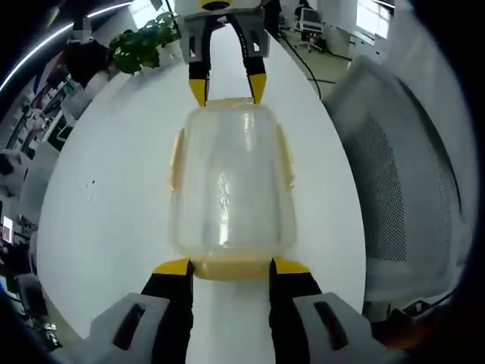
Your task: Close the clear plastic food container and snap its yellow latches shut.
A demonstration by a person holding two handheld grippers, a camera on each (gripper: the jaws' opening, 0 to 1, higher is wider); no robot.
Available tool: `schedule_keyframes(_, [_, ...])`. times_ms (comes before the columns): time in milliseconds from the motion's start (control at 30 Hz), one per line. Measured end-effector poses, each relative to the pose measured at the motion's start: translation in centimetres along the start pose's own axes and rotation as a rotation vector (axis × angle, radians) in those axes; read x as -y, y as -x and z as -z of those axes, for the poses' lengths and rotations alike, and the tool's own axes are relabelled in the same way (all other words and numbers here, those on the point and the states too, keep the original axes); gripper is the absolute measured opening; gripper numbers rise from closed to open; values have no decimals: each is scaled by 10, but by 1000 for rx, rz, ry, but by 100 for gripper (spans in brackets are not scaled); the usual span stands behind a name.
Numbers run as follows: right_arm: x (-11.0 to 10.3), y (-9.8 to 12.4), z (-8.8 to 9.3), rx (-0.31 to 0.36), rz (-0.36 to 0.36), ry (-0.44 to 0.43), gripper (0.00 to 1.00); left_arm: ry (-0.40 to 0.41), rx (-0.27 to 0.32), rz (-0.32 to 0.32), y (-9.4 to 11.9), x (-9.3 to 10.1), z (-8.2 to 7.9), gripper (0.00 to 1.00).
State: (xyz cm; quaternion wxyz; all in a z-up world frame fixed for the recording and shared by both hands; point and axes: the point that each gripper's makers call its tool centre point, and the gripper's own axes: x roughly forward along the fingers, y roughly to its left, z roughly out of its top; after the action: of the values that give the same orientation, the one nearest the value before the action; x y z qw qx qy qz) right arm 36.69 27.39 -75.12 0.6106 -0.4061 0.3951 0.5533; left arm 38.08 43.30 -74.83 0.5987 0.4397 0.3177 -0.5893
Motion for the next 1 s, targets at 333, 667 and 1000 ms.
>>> schedule_keyframes(333, [2,5,18,-16,0,-11,37,0,25,9,-8,-4,-17,37])
schedule_keyframes(667, [1,9,36,-35,-6,-9,37,9,46,17,-19,-3,-33,37])
schedule_keyframes(1000, [2,13,51,-46,-14,-14,37,13,65,24,-25,-4,-45,37])
